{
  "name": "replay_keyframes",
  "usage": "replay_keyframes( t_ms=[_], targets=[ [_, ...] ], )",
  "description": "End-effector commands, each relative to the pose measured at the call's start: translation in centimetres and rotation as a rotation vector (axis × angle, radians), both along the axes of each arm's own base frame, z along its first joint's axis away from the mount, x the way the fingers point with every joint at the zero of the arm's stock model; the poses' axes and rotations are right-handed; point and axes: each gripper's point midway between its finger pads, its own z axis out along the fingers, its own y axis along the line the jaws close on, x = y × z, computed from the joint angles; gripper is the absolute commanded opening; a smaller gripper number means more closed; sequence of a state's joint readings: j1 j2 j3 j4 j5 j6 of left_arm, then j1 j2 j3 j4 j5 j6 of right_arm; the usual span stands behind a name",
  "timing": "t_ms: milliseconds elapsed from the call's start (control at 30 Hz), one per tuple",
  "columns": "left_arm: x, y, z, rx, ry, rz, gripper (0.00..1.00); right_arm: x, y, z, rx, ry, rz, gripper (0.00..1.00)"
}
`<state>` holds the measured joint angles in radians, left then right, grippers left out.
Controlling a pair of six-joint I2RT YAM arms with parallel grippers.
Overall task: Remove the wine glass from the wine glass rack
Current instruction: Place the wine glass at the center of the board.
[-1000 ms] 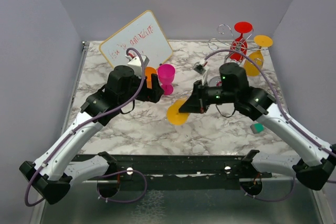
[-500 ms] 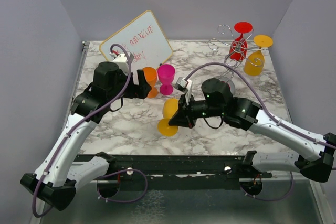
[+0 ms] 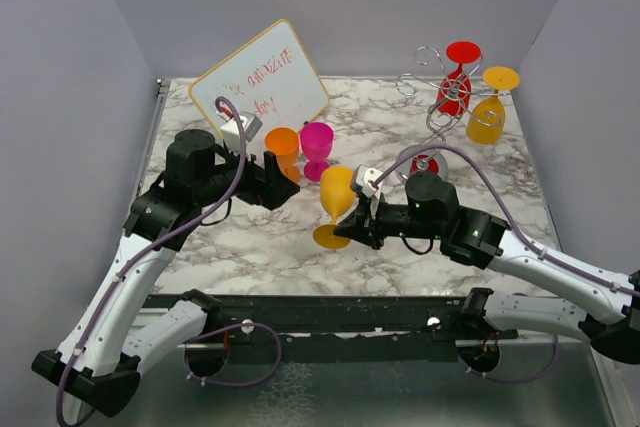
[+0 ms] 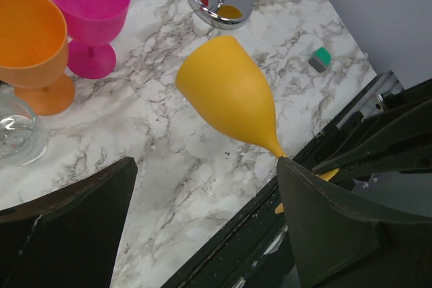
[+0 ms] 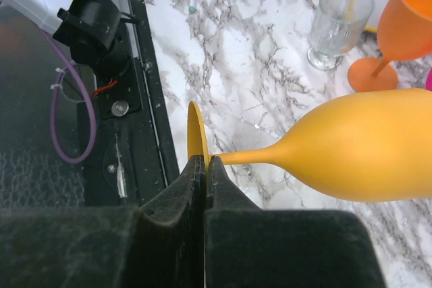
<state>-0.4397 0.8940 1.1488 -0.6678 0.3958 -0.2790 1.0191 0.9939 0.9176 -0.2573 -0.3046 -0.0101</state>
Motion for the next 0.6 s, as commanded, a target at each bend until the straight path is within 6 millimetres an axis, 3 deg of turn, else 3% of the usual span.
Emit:
replay_keyframes(
  t_ms=[0, 100, 233, 567],
  targets=[
    [-1.2, -1.3, -0.8, -0.027, 0.024, -0.117, 0.86, 0.1, 0.4, 0.8, 0.051, -0.111, 0.046, 0.01],
    [-1.4, -1.6, -1.4, -0.029, 0.045, -0.136, 0.85, 0.6, 0.2, 0.7, 0.046, -0.106, 0.007, 0.01],
    [-3.2, -2.9, -1.8, -0.067, 0.072, -0.274, 0.84, 0.6, 0.1, 0.6, 0.06, -0.111, 0.005, 0.01],
    [0.1, -1.3, -3.0, -0.006, 0.089, -0.066, 0.85, -0.7, -0.2, -1.1, 0.035, -0.245, 0.143, 0.01]
  ],
)
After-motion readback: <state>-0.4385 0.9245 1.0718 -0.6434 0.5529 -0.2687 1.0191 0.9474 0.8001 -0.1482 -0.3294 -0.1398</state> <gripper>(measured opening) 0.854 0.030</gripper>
